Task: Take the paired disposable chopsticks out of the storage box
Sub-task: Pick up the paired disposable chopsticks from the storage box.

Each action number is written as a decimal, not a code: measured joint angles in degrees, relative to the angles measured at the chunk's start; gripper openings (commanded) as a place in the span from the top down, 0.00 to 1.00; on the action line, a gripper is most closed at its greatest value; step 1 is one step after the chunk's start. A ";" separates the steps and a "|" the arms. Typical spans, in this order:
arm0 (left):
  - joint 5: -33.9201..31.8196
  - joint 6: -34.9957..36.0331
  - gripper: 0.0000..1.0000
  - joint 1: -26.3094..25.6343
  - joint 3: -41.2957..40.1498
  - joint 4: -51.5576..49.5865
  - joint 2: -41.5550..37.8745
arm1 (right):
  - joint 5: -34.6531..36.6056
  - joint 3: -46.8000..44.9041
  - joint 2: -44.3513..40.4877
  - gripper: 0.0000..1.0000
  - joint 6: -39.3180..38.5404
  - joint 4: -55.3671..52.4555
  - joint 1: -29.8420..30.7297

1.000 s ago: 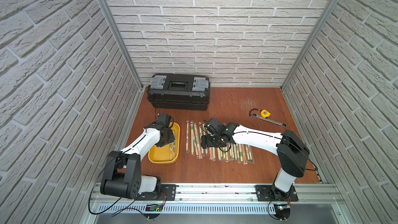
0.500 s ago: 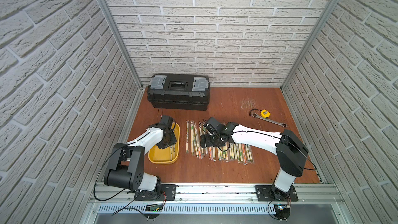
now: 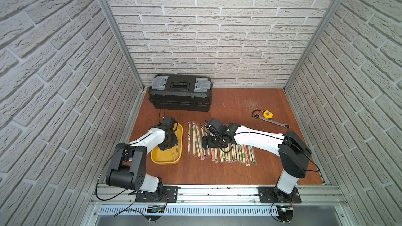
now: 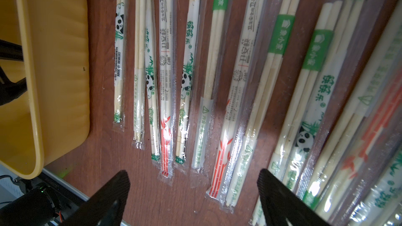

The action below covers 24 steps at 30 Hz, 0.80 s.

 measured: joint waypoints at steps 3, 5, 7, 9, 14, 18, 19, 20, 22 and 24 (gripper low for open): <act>-0.26 -0.11 0.95 -0.02 0.09 -0.42 -0.55 | 0.02 0.00 0.00 0.07 -0.02 0.00 0.00; -0.81 -0.22 0.96 -0.09 0.22 -1.20 -1.29 | 0.00 0.00 0.00 0.07 -0.07 0.00 0.00; -1.44 -0.48 0.97 -0.09 0.37 -2.45 -2.64 | 0.00 0.00 0.00 0.07 -0.11 0.00 0.00; -2.23 -0.61 0.97 0.17 0.94 -4.13 -4.74 | 0.00 0.00 0.00 0.07 -0.13 -0.02 0.00; -3.82 -0.42 0.97 1.92 4.50 -7.76 -10.54 | 0.00 0.00 0.00 0.07 -0.13 0.02 0.00; -4.52 0.26 0.97 2.71 7.58 -9.68 -12.92 | 0.02 0.00 0.00 0.07 -0.15 0.02 0.00; -4.57 0.52 0.97 2.75 8.26 -9.99 -13.22 | 0.02 0.00 0.00 0.07 -0.15 0.02 0.00; -4.57 0.81 0.97 2.78 8.85 -10.36 -13.44 | 0.02 -0.02 0.00 0.07 -0.15 0.02 0.00; -4.50 1.42 0.97 2.75 9.77 -10.95 -13.73 | 0.04 -0.02 0.00 0.07 -0.15 0.02 0.00; -4.20 2.03 0.97 2.69 10.40 -11.26 -14.08 | 0.07 -0.02 0.00 0.07 -0.17 0.02 0.00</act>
